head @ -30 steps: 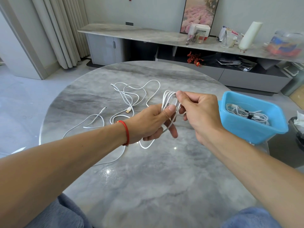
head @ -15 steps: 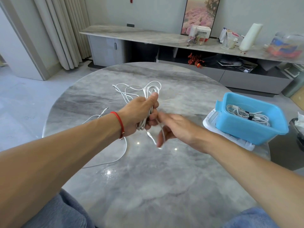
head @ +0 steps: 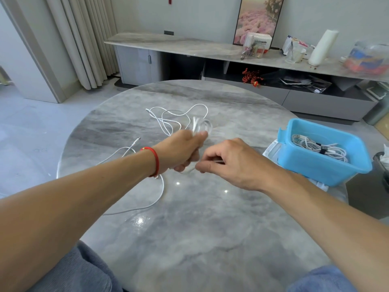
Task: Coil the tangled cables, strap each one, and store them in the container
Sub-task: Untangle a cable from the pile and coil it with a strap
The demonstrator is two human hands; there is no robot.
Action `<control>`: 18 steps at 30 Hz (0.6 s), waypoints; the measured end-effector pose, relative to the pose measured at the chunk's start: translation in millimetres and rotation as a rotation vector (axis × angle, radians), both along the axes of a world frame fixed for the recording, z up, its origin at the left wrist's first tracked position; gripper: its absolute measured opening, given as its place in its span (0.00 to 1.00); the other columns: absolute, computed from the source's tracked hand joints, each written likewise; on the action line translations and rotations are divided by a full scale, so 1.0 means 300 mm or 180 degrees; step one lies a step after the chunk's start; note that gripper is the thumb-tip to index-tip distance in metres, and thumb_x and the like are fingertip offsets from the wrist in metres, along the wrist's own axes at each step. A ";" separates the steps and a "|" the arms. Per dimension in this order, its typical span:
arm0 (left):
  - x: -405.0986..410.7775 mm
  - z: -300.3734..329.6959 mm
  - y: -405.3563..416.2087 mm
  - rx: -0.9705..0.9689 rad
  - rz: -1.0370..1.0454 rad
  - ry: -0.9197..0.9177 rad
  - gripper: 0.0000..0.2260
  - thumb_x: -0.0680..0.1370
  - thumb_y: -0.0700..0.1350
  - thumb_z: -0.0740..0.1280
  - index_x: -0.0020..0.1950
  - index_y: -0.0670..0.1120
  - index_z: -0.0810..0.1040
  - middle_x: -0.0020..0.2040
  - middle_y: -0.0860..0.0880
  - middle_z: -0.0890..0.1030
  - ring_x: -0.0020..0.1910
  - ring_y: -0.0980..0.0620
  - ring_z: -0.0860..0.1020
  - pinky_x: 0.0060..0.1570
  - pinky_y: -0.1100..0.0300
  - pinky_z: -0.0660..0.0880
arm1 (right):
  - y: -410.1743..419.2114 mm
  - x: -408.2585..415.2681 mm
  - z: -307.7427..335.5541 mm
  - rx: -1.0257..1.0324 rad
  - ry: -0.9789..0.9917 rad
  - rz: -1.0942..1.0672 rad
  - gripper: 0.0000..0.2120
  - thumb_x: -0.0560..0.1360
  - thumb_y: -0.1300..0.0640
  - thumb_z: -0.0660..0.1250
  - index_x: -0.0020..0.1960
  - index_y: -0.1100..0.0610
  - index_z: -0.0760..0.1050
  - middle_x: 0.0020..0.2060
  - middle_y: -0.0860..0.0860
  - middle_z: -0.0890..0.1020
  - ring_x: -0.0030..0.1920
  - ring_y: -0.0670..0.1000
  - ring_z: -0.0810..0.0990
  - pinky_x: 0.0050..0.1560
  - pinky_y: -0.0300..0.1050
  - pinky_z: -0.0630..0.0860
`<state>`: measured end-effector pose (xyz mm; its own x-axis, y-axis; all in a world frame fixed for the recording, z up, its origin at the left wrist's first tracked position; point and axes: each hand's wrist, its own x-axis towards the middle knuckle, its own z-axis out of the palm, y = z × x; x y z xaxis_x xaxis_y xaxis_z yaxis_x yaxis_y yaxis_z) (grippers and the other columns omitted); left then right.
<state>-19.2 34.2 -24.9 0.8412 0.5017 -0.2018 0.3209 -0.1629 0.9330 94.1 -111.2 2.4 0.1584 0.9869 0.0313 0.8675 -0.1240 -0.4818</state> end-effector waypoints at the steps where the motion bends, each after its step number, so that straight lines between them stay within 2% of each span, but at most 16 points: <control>1: 0.000 -0.006 -0.016 0.0068 -0.0256 0.0084 0.23 0.82 0.57 0.58 0.33 0.44 0.73 0.22 0.52 0.68 0.21 0.52 0.60 0.23 0.64 0.59 | -0.002 0.004 0.006 0.0051 -0.0032 -0.0068 0.11 0.77 0.41 0.72 0.43 0.47 0.83 0.33 0.41 0.81 0.36 0.41 0.76 0.39 0.42 0.72; 3: -0.003 -0.003 -0.041 0.0033 -0.0661 0.0162 0.26 0.82 0.55 0.55 0.30 0.46 0.79 0.22 0.53 0.72 0.20 0.53 0.59 0.23 0.64 0.59 | -0.005 0.018 0.018 0.0086 0.0037 -0.0116 0.09 0.75 0.42 0.74 0.41 0.47 0.83 0.36 0.37 0.83 0.40 0.40 0.79 0.43 0.43 0.75; 6: 0.003 0.010 -0.045 -0.0233 -0.0688 0.0143 0.31 0.83 0.64 0.50 0.35 0.44 0.78 0.26 0.47 0.77 0.21 0.53 0.57 0.23 0.66 0.58 | -0.018 0.047 0.028 0.0178 0.0003 -0.0212 0.08 0.75 0.45 0.75 0.42 0.49 0.82 0.36 0.41 0.83 0.41 0.44 0.80 0.46 0.47 0.77; 7: 0.005 0.010 -0.039 -0.0217 -0.0662 0.0156 0.31 0.81 0.67 0.50 0.37 0.43 0.75 0.27 0.45 0.76 0.21 0.52 0.57 0.24 0.66 0.58 | -0.022 0.060 0.033 0.0232 -0.0082 -0.0263 0.08 0.75 0.45 0.75 0.44 0.49 0.82 0.37 0.43 0.83 0.41 0.44 0.80 0.47 0.48 0.78; 9: 0.003 0.007 -0.034 -0.0016 -0.0738 0.0278 0.30 0.79 0.71 0.51 0.32 0.48 0.70 0.26 0.48 0.70 0.24 0.51 0.57 0.24 0.66 0.58 | -0.034 0.092 0.042 0.0389 -0.0273 -0.0405 0.07 0.75 0.46 0.75 0.45 0.49 0.82 0.38 0.44 0.83 0.43 0.46 0.80 0.48 0.50 0.77; 12: -0.002 0.005 -0.041 0.0199 -0.0992 0.0427 0.27 0.77 0.71 0.55 0.31 0.50 0.61 0.28 0.50 0.64 0.26 0.50 0.56 0.23 0.66 0.57 | -0.058 0.138 0.051 0.0519 -0.0252 -0.0673 0.08 0.76 0.43 0.74 0.45 0.47 0.84 0.39 0.42 0.84 0.44 0.44 0.80 0.45 0.47 0.75; 15: 0.001 0.006 -0.050 0.0321 -0.1115 0.0469 0.27 0.75 0.70 0.58 0.33 0.47 0.61 0.28 0.49 0.63 0.26 0.50 0.57 0.24 0.65 0.57 | -0.068 0.147 0.046 0.0463 -0.0084 -0.0886 0.08 0.76 0.42 0.73 0.45 0.46 0.85 0.40 0.40 0.84 0.45 0.44 0.81 0.49 0.49 0.78; 18: 0.010 0.001 -0.061 0.0266 -0.1017 0.0425 0.25 0.80 0.66 0.56 0.34 0.47 0.62 0.27 0.51 0.63 0.25 0.52 0.59 0.24 0.65 0.61 | -0.067 0.137 0.041 0.0447 -0.0182 -0.1048 0.10 0.78 0.43 0.70 0.43 0.47 0.83 0.37 0.43 0.84 0.42 0.47 0.82 0.48 0.51 0.80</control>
